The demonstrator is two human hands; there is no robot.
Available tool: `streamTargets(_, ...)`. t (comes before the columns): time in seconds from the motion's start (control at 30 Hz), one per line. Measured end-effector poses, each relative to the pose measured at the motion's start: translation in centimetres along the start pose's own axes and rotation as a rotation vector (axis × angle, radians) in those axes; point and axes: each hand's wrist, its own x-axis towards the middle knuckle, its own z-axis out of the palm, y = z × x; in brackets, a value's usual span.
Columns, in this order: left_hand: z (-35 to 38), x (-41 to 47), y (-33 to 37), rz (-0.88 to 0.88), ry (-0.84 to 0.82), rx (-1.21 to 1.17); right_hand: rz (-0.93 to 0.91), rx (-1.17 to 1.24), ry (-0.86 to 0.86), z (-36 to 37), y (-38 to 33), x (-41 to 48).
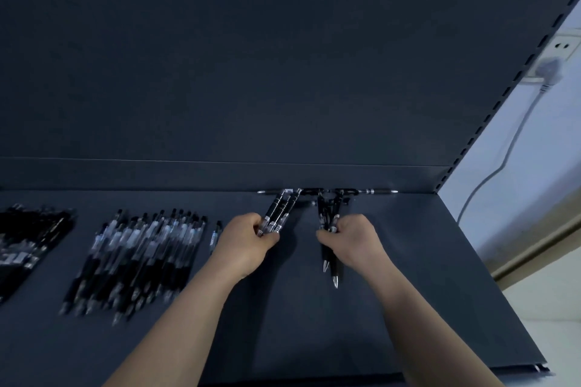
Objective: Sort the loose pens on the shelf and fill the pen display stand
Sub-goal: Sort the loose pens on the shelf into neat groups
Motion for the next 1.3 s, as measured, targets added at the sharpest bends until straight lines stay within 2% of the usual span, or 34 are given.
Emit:
streamTargets(0.27, -8.8, -1.8, -4.2, -0.022, 0.183, -0.061, -0.158, 0.142, -0.175, 7.4, -8.0, -1.6)
streamTargets(0.53, -21.0, -3.2, -11.3, -0.085, 0.325, 0.021, -0.193, 0.088, -0.281, 18.9, -17.6, -4.0)
streamTargets(0.73, -29.3, -4.5, -17.0, -0.146, 0.49, 0.081, -0.211, 0.05, -0.299, 27.0, -24.4, -6.7)
streamTargets(1.0, -33.7, -4.0, -22.8, -0.192, 0.449, 0.077, -0.147, -0.031, -0.303, 34.1, -28.5, -8.0)
streamTargets(1.3, -34.1, -3.2, -25.7, -0.203, 0.395, 0.139, -0.257, -0.127, -0.163, 35.3, -27.4, -8.0)
